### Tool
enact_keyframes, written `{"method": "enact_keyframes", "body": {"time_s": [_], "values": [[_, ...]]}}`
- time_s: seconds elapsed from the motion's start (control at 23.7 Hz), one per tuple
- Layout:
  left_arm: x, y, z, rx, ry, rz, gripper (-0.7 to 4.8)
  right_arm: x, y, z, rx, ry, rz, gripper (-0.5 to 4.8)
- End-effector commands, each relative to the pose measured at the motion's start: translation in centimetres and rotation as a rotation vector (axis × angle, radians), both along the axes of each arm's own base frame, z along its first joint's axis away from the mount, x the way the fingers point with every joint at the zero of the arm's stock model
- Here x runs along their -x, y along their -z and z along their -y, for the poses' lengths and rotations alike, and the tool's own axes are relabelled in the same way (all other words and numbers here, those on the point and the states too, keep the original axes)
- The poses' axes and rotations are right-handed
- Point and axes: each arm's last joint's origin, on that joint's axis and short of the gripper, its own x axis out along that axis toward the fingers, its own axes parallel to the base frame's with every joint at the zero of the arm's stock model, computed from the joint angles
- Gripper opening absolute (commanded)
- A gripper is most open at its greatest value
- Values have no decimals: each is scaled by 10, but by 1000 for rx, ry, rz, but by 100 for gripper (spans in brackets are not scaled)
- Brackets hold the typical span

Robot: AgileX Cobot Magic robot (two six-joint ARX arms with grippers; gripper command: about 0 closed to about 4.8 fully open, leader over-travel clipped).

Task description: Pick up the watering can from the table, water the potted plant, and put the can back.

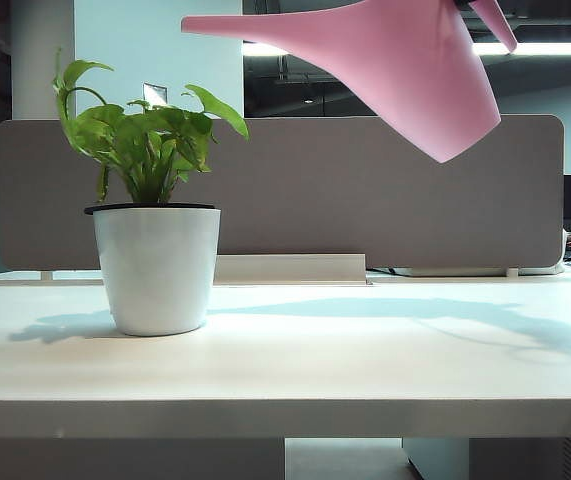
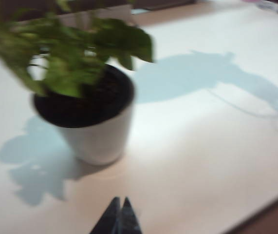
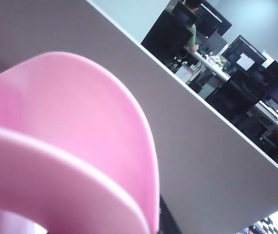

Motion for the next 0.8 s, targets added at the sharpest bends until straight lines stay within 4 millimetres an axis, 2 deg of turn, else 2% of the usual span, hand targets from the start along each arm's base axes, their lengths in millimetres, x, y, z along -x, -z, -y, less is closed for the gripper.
{"method": "enact_keyframes", "body": {"time_s": [0.04,0.25,0.38,0.8], "values": [[3,-7,-10,18,-77,51,-5,10,-21,0,0,0,110,-1],[13,-12,-16,42,-88,110,-5,16,-23,-6,43,-16,104,-1],[14,-12,-16,41,-91,112,-5,19,-26,-20,109,20,128,-1],[14,-13,-16,43,-89,116,-5,24,-31,-39,190,81,179,-1]]}}
